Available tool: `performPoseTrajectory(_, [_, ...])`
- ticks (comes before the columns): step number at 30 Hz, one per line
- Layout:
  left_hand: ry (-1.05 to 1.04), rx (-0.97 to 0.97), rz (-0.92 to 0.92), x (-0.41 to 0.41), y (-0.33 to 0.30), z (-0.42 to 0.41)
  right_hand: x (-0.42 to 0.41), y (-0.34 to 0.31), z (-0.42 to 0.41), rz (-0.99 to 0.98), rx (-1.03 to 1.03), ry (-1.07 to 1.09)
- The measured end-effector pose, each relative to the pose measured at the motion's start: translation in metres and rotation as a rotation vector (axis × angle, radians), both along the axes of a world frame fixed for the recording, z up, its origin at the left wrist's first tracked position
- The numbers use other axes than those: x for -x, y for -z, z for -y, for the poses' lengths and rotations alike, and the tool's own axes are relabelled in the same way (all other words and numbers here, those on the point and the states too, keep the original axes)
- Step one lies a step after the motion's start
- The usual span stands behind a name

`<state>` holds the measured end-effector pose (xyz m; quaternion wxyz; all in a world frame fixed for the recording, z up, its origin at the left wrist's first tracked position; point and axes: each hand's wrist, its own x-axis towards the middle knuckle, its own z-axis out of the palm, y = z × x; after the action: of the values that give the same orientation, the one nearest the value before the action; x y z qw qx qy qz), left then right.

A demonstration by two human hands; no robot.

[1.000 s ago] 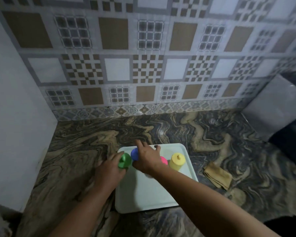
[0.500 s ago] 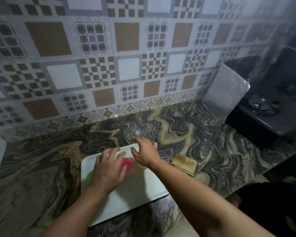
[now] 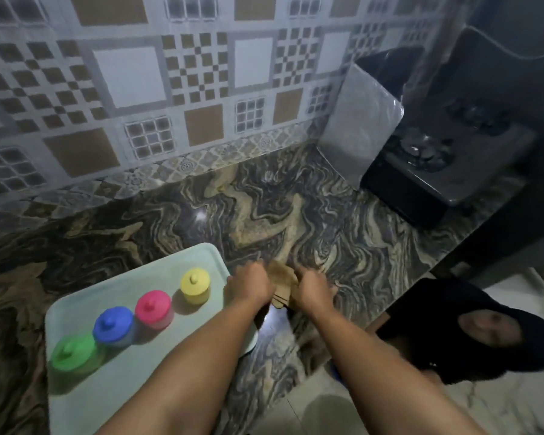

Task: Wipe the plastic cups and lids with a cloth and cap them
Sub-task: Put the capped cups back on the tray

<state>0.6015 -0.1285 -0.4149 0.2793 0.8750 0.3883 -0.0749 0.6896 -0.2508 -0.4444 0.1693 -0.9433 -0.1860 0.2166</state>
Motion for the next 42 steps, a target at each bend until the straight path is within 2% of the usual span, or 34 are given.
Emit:
performPoseTrajectory(3, [-0.222, 0.230, 0.140, -0.009, -0.004, -0.005, -0.004, -0.021, 0.001, -0.320, -0.370, 0.156])
performPoseTrajectory(5, [-0.303, 0.377, 0.280, -0.010, -0.023, -0.013, -0.008, -0.049, -0.003, -0.448, -0.516, 0.147])
performPoseTrajectory(8, [-0.305, 0.496, 0.469, -0.002, -0.068, -0.029, -0.007, -0.097, -0.016, -0.653, -0.712, 0.152])
performPoseTrajectory(11, [-0.276, 0.537, 0.587, 0.016, -0.122, -0.066, -0.008, -0.136, -0.049, -0.805, -0.866, 0.152])
performPoseTrajectory(15, [-0.294, 0.555, 0.690, 0.077, -0.199, -0.117, 0.032, -0.192, -0.123, -0.860, -0.938, -0.164])
performPoseTrajectory(19, [-0.503, 0.447, 0.776, 0.151, -0.229, -0.149, 0.098, -0.222, -0.192, -0.691, -0.903, -0.349])
performPoseTrajectory(21, [-0.571, 0.311, 0.717, 0.182, -0.229, -0.160, 0.119, -0.219, -0.215, -0.604, -0.821, -0.418])
performPoseTrajectory(24, [-0.599, 0.021, 0.511, 0.217, -0.211, -0.173, 0.137, -0.204, -0.232, -0.470, -0.641, -0.477])
performPoseTrajectory(27, [-0.570, -0.110, 0.361, 0.233, -0.188, -0.175, 0.137, -0.181, -0.240, -0.305, -0.501, -0.507])
performPoseTrajectory(29, [-0.547, -0.122, 0.273, 0.237, -0.174, -0.176, 0.132, -0.167, -0.242, -0.214, -0.422, -0.520])
performPoseTrajectory(33, [-0.518, -0.127, 0.197, 0.231, -0.144, -0.187, 0.118, -0.148, -0.242, -0.122, -0.294, -0.514])
performPoseTrajectory(37, [-0.409, -0.122, 0.046, 0.205, -0.100, -0.206, 0.098, -0.112, -0.258, -0.067, -0.176, -0.483])
performPoseTrajectory(39, [-0.325, -0.142, -0.046, 0.190, -0.079, -0.216, 0.095, -0.094, -0.271, -0.067, -0.128, -0.537])
performPoseTrajectory(42, [-0.208, -0.161, -0.177, 0.174, -0.052, -0.228, 0.100, -0.068, -0.292, -0.069, -0.050, -0.727])
